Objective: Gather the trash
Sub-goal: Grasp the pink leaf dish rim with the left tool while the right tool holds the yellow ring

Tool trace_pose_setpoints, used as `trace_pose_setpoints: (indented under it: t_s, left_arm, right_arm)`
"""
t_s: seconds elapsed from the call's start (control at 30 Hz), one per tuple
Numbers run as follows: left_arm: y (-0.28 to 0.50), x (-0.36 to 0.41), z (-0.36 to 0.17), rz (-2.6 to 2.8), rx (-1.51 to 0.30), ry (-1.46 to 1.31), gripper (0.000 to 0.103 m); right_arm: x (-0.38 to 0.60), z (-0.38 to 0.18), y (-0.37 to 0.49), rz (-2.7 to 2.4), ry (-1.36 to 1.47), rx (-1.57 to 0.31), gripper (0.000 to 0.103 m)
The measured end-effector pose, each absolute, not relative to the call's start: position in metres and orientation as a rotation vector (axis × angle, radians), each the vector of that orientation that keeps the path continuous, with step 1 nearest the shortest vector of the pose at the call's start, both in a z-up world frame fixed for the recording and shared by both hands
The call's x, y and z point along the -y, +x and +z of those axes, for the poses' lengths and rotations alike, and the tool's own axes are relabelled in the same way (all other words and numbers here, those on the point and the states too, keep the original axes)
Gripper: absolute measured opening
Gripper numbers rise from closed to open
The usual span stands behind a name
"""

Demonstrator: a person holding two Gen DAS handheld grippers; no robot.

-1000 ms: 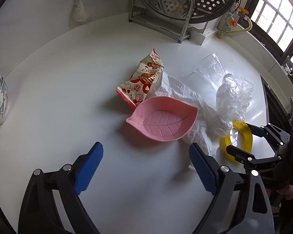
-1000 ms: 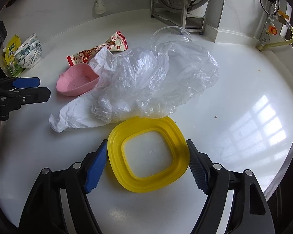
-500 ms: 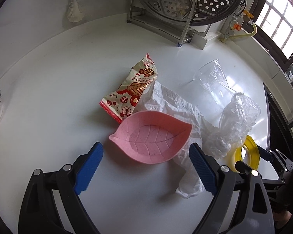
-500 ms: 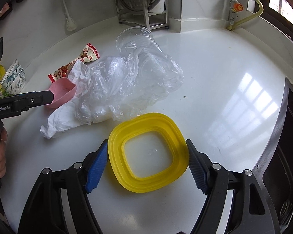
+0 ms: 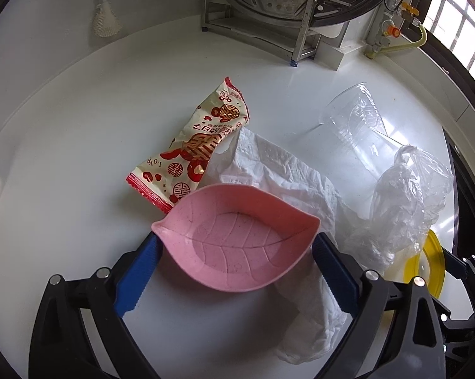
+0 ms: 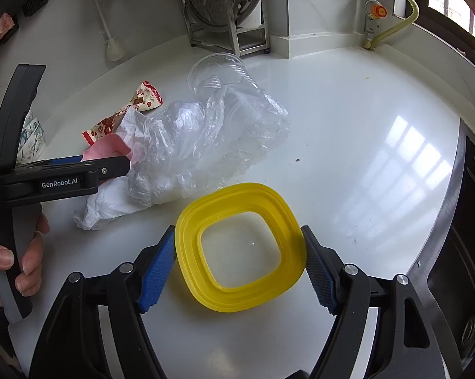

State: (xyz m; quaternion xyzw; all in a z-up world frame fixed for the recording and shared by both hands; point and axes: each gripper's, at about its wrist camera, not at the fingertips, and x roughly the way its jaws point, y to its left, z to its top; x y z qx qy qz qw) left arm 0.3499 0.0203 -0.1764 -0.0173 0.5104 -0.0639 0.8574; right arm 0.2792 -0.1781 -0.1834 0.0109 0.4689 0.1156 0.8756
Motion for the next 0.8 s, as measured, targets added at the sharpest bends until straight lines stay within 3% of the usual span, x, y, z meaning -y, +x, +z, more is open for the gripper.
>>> trace_pose_setpoints:
  t_s: [0.1,0.47,0.5,0.6,0.7,0.77,0.8]
  left_arm:
    - [0.351,-0.019,-0.176,-0.135,-1.062,-0.036,0.093]
    - [0.341,-0.026,-0.162,-0.203,-1.032,-0.078,0.070]
    - [0.341,-0.028,-0.161,-0.205,-1.032,-0.079,0.064]
    - [0.339,-0.030,-0.160,-0.234,-1.054,-0.085,0.025]
    - [0.339,-0.032,-0.163,-0.235,-1.077,-0.085,0.027]
    - [0.337,-0.037,-0.166,-0.241,-1.101,-0.121,0.032]
    - [0.336,-0.041,-0.167,-0.245,-1.113,-0.154,0.040]
  right_arm:
    - [0.178,-0.184,0.279,0.243,0.026,-0.981,0.073]
    - [0.174,-0.181,0.276,0.253,0.049,-0.973,0.073]
    - [0.174,-0.180,0.275,0.254,0.051,-0.972,0.073]
    - [0.172,-0.179,0.274,0.258,0.056,-0.973,0.073]
    - [0.171,-0.178,0.273,0.259,0.058,-0.973,0.073]
    - [0.171,-0.178,0.273,0.259,0.061,-0.971,0.073]
    - [0.171,-0.177,0.273,0.259,0.062,-0.971,0.073]
